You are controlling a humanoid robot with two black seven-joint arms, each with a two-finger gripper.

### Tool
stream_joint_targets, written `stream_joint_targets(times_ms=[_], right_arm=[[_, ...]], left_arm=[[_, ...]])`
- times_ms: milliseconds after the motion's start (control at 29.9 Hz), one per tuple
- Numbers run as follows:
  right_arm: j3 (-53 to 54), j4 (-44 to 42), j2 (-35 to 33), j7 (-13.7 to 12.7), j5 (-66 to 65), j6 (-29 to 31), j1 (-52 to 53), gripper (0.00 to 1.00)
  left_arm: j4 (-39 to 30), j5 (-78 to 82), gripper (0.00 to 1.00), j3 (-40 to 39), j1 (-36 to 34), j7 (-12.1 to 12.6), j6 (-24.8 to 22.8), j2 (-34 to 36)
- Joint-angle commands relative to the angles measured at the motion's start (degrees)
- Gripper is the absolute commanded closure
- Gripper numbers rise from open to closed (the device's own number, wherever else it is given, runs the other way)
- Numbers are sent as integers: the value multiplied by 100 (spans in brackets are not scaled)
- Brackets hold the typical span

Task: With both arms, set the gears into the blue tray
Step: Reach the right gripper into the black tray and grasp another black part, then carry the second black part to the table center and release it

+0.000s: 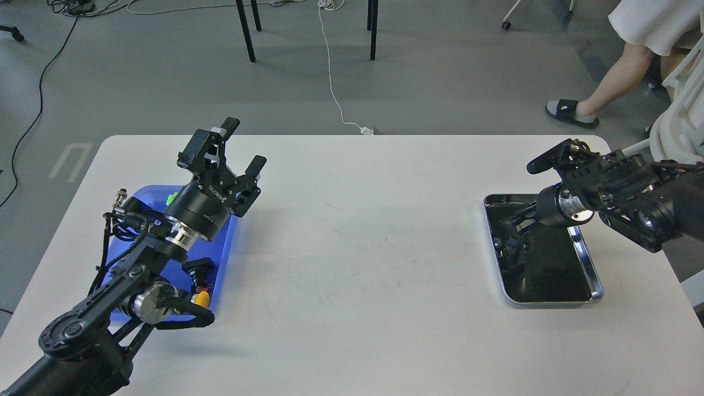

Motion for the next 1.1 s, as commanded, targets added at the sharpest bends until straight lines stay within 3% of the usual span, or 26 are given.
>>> stream_joint_targets(times_ms=[0,267,635,1069], right_arm=[[-8,-23,21,1,0,0,-6,59],[0,3,12,1,0,0,-6,77],[27,143,-119,1,18,0,81,78],[62,1496,-946,1,70,0,1197,78]], left_arm=[[0,0,2,0,0,4,0,9],[0,18,2,0,-9,4,0,-53],[9,9,2,0,-18,4,0,-27],[9,0,2,9,-26,4,-8,-35]])
